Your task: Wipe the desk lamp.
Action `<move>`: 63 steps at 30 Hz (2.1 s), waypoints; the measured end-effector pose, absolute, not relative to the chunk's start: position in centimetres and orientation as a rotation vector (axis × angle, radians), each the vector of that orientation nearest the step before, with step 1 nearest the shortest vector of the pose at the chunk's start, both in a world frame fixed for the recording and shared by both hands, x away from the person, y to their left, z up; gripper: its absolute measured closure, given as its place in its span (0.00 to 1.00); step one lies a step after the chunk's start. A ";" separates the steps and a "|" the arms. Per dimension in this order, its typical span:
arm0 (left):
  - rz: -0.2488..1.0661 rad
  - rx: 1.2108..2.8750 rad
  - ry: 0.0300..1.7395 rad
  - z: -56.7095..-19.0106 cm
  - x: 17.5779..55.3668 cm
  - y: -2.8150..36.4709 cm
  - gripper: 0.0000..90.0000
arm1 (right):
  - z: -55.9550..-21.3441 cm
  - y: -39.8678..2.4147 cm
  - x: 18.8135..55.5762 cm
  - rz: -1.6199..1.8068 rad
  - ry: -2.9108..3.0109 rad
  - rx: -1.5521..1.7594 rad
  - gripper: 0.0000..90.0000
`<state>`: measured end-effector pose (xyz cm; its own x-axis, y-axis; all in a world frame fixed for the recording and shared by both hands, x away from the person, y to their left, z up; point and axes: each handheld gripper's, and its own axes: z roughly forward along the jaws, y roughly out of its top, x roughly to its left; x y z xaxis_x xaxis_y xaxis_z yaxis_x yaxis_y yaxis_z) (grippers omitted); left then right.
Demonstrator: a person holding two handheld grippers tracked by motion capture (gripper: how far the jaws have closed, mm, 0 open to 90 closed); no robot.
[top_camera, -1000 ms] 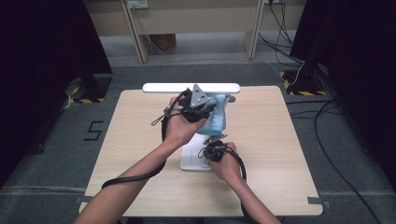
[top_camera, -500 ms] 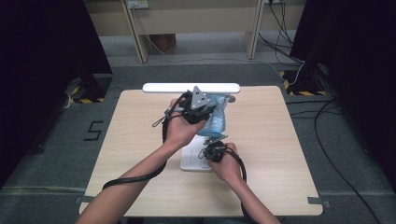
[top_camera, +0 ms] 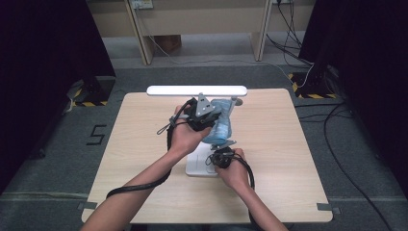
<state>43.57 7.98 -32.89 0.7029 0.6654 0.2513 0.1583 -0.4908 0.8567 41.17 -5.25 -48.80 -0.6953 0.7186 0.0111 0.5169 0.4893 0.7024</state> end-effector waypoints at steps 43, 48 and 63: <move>0.710 2.034 0.655 -36.0 44.0 8.6 0.79 | -48.9 -5.4 41.1 1.029 2.454 1.013 1.00; 0.707 2.034 0.664 -36.6 44.0 8.6 0.79 | -48.9 -5.4 41.0 1.025 2.452 1.017 1.00; 0.724 2.052 0.654 -37.4 44.3 8.8 0.79 | -49.0 -5.4 41.1 1.030 2.448 1.005 1.00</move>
